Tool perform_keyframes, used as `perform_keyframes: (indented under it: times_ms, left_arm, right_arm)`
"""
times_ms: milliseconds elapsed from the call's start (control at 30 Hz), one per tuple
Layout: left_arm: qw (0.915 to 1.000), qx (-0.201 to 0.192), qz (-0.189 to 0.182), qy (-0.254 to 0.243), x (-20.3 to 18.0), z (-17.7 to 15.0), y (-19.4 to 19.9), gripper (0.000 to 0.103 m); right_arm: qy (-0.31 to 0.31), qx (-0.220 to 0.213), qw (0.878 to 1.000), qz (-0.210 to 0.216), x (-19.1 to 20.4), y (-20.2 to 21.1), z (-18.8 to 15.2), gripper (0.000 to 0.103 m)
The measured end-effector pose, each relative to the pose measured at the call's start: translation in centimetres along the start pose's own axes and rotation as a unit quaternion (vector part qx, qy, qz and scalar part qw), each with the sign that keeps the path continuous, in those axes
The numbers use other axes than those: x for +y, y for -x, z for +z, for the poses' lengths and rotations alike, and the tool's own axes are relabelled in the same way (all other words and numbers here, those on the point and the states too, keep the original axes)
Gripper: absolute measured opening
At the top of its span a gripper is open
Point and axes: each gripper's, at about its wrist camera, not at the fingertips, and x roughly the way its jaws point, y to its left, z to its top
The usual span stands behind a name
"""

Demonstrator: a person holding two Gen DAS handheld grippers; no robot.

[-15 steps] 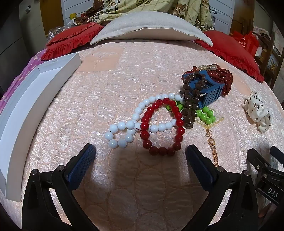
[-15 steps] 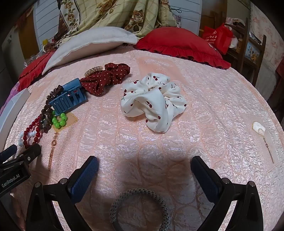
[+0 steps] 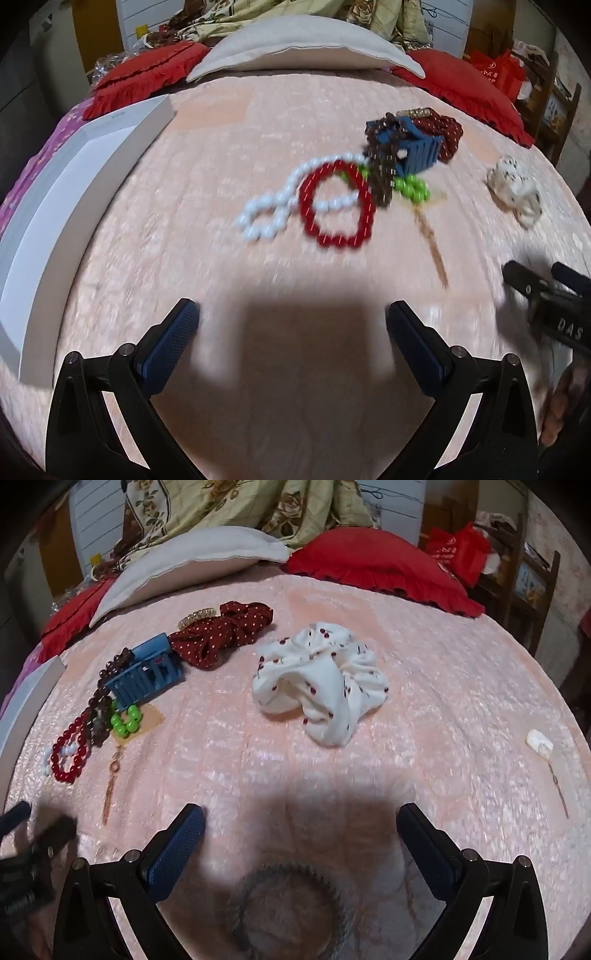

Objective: Organize jewelry
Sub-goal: 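Move both tools over the jewelry pile on the pink bedspread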

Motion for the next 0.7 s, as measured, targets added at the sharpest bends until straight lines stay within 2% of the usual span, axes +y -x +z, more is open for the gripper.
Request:
perform_keyframes:
  times_ms: [133, 267, 333, 433, 567, 700]
  left_arm:
    - [1.0, 0.001, -0.004, -0.005, 0.3, -1.5, 0.9, 0.103]
    - [0.9993, 0.032, -0.014, -0.015, 0.1, -2.2, 1.6, 0.102]
    - [0.9993, 0.03, -0.021, -0.006, 0.2, -2.8, 2.4, 0.096]
    - [0.9992, 0.012, -0.031, 0.02, 0.8, -3.5, 3.9, 0.095]
    - [0.9989, -0.036, -0.016, 0.024, 1.2, -3.5, 6.6, 0.095]
    - [0.9958, -0.088, -0.007, 0.023, 1.4, -3.1, 9.5, 0.095]
  right_arm:
    - [0.006, -0.004, 1.0, 0.005, 0.7, 1.1, -1.8, 0.103]
    - [0.007, -0.004, 1.0, 0.004, 1.1, 2.0, -3.3, 0.103]
    - [0.003, -0.005, 1.0, 0.001, 1.1, 2.4, -3.8, 0.103]
    - [-0.016, -0.011, 1.0, 0.004, 0.6, 3.2, -4.6, 0.103]
    - [-0.043, -0.027, 0.999, 0.011, 0.0, 4.6, -5.5, 0.102]
    - [-0.054, -0.084, 0.995, -0.003, 0.0, 7.5, -5.8, 0.102]
